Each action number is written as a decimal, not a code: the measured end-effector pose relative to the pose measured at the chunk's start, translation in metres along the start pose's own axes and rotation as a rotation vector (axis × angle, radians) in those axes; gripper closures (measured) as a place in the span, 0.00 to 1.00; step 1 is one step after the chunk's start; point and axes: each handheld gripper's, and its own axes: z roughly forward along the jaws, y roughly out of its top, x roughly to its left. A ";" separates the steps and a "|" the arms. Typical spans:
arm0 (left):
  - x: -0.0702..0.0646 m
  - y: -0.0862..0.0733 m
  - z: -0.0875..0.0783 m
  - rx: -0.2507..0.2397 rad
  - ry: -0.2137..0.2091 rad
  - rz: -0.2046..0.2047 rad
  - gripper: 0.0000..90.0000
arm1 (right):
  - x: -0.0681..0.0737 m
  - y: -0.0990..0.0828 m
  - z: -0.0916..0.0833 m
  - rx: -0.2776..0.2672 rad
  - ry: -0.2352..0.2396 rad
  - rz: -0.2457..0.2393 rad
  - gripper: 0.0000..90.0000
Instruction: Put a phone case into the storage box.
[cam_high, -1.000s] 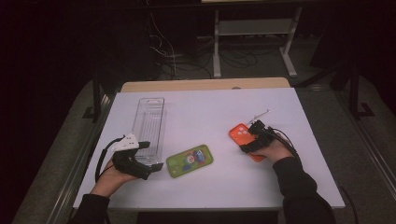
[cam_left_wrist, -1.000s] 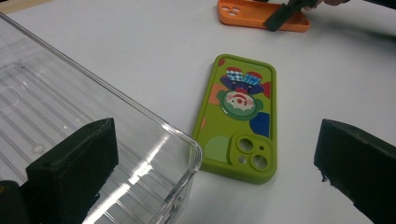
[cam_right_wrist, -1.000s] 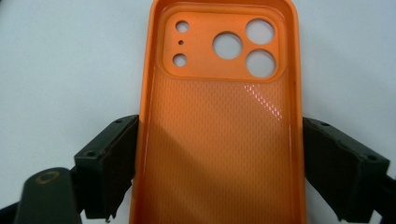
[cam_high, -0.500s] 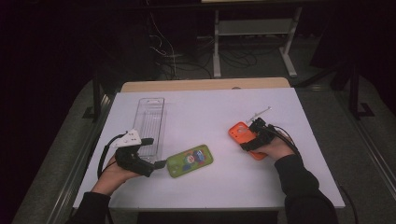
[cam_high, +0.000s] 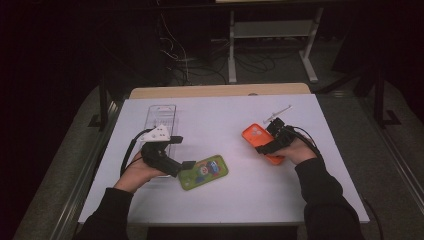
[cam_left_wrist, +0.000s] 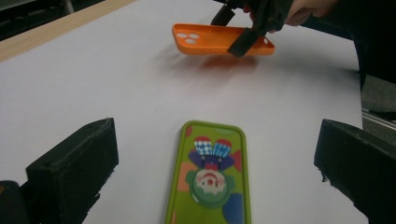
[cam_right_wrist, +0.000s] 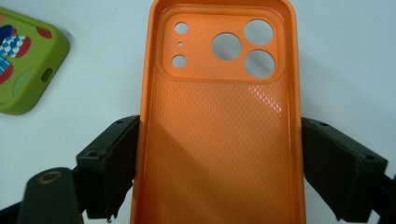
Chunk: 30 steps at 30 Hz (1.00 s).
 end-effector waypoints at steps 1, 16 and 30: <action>0.001 0.003 0.004 0.002 -0.006 0.008 0.00 | -0.001 0.000 0.000 0.003 0.002 -0.001 0.17; 0.009 0.022 0.049 0.038 -0.082 0.014 0.00 | 0.003 -0.002 -0.005 -0.001 0.035 -0.039 0.17; 0.001 0.022 0.048 0.096 -0.099 0.099 0.00 | 0.026 0.000 -0.008 -0.005 0.104 -0.153 0.17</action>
